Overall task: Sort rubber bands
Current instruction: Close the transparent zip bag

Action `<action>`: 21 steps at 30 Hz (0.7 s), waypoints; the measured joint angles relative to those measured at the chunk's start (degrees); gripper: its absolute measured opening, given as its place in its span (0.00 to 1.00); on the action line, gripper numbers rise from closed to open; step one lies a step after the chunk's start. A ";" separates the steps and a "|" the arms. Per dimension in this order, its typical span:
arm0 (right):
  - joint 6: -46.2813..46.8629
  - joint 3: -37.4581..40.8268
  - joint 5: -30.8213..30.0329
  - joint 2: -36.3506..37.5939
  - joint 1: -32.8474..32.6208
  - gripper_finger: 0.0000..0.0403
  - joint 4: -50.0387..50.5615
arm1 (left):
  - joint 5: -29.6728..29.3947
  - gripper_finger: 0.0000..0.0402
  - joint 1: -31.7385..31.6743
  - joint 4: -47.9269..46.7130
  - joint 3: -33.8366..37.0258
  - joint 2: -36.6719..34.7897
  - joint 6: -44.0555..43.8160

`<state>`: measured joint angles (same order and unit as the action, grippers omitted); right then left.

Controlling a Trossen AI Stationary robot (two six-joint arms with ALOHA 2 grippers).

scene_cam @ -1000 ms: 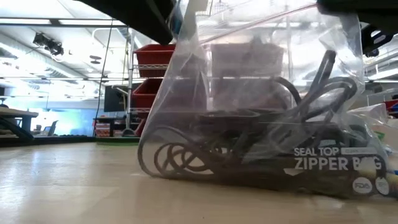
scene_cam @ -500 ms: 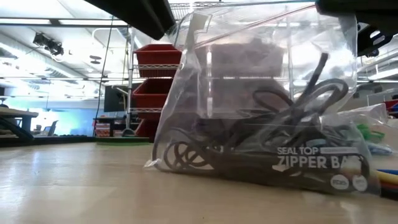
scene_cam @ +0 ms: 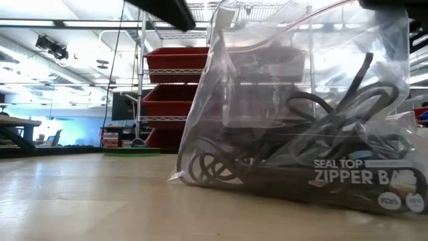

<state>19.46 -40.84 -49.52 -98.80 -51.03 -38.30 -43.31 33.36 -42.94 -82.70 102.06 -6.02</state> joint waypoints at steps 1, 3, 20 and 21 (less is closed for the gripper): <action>0.00 0.01 -0.02 0.00 0.00 0.00 0.00 | 1.05 0.34 -0.02 3.54 1.69 -1.08 1.34; -0.01 0.01 -0.13 0.00 0.02 0.00 -0.01 | 2.88 0.34 -0.10 11.57 6.13 -3.75 3.43; -0.06 0.01 1.02 0.00 0.02 0.00 -1.13 | 31.08 0.34 -7.26 103.78 54.02 -8.75 -5.80; -0.07 0.00 1.28 0.00 0.02 0.00 -1.28 | 34.21 0.34 -7.65 105.97 54.14 -7.74 -6.56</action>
<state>19.40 -40.84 -48.24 -98.80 -51.00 -39.58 -9.10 25.71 63.03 -28.56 94.33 -12.58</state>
